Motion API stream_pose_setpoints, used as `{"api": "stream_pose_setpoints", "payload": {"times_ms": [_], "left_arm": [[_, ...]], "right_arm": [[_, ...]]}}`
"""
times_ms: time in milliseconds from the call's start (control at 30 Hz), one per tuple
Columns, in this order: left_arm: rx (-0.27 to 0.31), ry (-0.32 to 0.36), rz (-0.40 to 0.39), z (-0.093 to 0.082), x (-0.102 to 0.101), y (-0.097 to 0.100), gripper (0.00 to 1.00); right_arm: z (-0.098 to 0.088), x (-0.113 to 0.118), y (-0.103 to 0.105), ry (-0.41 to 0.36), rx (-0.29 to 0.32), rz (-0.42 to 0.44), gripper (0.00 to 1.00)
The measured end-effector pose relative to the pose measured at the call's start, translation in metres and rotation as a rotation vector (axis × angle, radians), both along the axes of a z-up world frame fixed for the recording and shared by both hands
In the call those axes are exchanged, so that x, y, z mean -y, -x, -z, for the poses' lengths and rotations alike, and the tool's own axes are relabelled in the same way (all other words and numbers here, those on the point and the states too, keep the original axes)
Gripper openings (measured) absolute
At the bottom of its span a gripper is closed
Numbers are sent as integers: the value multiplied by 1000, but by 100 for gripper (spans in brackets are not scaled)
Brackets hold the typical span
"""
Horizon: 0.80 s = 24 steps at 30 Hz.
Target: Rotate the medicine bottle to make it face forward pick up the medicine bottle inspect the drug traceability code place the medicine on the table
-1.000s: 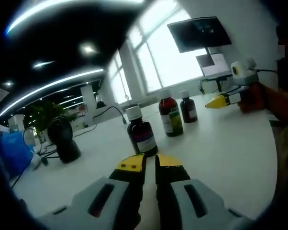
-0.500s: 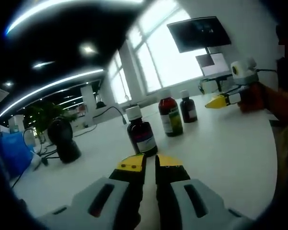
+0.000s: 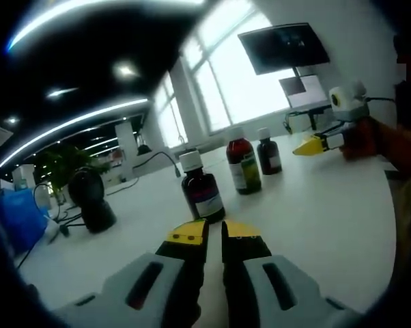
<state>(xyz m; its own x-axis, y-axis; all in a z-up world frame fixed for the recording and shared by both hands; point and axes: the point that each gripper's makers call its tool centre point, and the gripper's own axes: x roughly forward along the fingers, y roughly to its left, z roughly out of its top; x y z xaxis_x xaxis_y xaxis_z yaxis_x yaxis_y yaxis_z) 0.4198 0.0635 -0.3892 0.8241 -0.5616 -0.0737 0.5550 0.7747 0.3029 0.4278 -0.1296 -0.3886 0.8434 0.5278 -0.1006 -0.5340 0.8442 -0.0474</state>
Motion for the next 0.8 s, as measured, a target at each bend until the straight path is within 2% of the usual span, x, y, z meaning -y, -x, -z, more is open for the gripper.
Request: {"api": "stream_pose_setpoints", "payload": {"times_ms": [267,433,667,800], "left_arm": [[-2,4,-3,0,-1,0,0],[-3,6,-2,0,-1,0,0],[-3,7,-3,0,-1,0,0],[-1,7,-2,0,-1,0,0]], "right_arm": [[0,-1,-1,18,-1,7,0],[-3,0,-1,-1,-9,13,0],[-22,-10,0,-9,22,-12,0],[-28,-17,-4,13,40,-25,0]]}}
